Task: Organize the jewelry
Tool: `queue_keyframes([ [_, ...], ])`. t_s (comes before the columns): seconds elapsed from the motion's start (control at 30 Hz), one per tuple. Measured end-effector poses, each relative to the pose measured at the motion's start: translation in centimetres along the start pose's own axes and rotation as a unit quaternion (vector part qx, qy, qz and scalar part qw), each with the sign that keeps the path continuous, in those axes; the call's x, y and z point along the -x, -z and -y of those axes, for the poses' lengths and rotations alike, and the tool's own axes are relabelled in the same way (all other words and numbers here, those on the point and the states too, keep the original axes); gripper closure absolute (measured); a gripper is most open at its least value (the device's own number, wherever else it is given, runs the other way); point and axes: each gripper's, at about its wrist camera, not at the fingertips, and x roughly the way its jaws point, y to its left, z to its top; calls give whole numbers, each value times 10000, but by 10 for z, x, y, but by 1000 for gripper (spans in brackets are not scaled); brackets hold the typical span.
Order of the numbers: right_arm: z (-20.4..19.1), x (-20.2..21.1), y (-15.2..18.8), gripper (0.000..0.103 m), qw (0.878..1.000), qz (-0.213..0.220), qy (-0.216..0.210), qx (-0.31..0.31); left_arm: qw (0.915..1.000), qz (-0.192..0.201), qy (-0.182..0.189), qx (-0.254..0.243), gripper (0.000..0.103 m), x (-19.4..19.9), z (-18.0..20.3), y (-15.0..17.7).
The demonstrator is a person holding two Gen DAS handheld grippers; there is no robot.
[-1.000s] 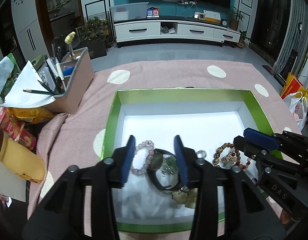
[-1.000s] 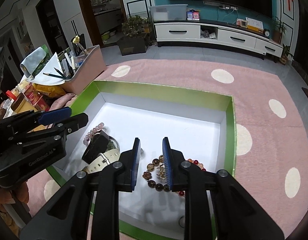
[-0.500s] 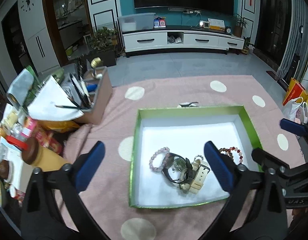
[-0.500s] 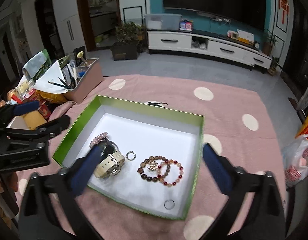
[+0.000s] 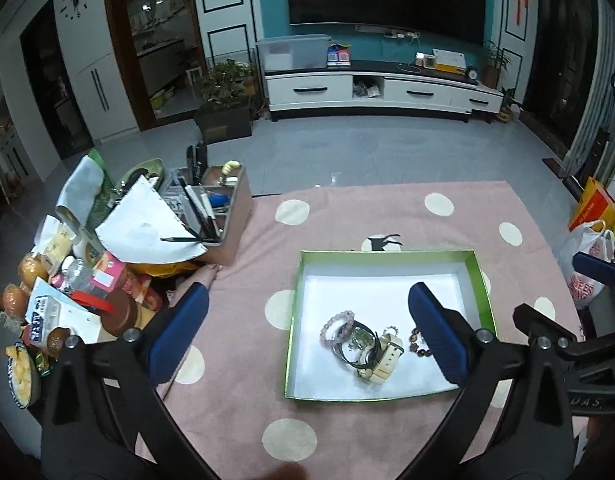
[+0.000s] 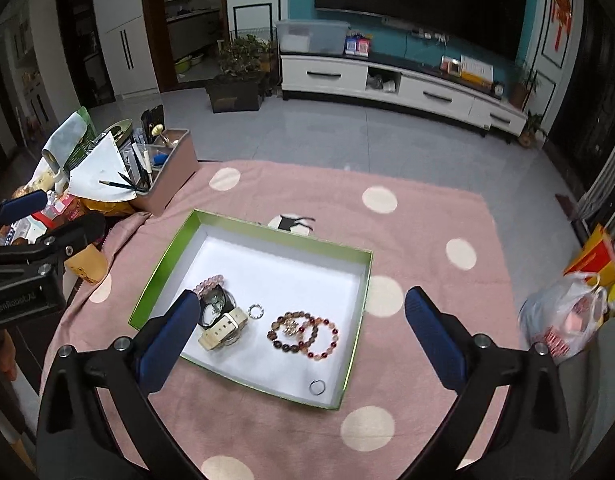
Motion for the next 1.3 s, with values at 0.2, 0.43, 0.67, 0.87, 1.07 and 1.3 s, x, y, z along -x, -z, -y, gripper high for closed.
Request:
queue_keyframes([
  [0.2, 0, 0, -2, 1, 10000, 8, 23, 28, 9999, -36, -99, -18, 2, -1, 3, -5],
  [0.43, 1, -7, -3, 1, 10000, -52, 48, 2, 9999, -68, -110, -22, 2, -3, 5, -6],
  [0.67, 2, -8, -2, 1, 10000, -56, 46, 3, 9999, -116, -89, -22, 2, -10, 5, -7],
  [0.87, 4, -13, -2, 1, 10000, -71, 63, -2, 9998, -161, -127, -16, 2, -16, 4, -5],
  [1.07, 6, -15, 0, 1, 10000, -51, 79, -27, 9998, -169, -136, -20, 2, -17, 4, -5],
  [1.3, 7, -17, 2, 1, 9999, -67, 68, -48, 9997, -200, -120, 4, 2, -20, 4, -3],
])
